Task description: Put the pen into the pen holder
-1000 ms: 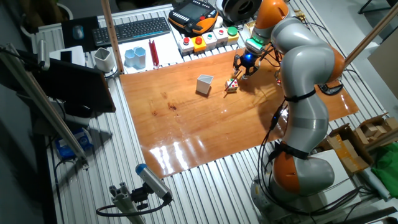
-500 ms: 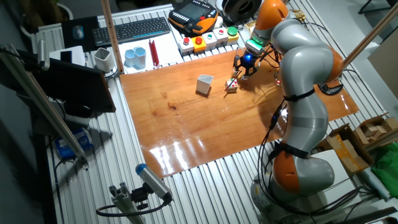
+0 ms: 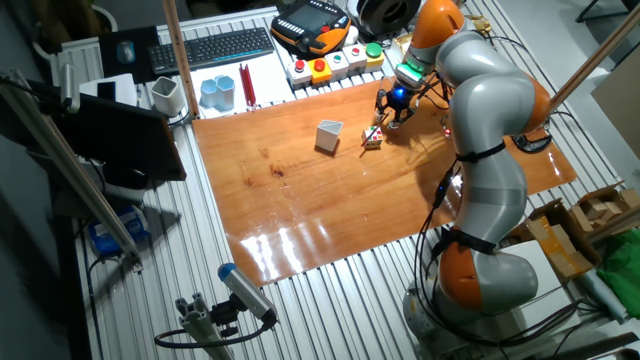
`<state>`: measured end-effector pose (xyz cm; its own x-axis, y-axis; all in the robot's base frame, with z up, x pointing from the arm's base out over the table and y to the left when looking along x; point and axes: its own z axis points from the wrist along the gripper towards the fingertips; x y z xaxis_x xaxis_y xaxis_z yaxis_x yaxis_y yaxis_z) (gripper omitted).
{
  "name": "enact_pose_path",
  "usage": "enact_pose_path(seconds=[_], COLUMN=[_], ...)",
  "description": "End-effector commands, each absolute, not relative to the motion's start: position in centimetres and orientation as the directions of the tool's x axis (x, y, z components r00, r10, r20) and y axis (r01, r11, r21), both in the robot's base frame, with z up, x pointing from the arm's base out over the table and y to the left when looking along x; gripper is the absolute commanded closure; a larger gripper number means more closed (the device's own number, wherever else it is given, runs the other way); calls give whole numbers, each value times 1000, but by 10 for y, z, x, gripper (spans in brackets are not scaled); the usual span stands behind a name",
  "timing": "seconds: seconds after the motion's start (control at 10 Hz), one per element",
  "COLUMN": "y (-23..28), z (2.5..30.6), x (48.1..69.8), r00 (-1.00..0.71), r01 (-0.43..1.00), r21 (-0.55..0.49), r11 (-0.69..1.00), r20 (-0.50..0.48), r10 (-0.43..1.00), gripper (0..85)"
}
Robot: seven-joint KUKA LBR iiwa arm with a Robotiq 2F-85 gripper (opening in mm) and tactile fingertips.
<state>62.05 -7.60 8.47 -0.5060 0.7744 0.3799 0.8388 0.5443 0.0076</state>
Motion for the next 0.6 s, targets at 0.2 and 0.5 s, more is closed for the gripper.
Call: enact_pose_path(seconds=[0.2,0.5], y=[-76,-76], z=[82,79], x=[621,621], r00=[-498,-492], r01=[843,845], r21=[8,8], r11=[538,534], r20=[392,400], r10=[774,773], gripper=[430,427])
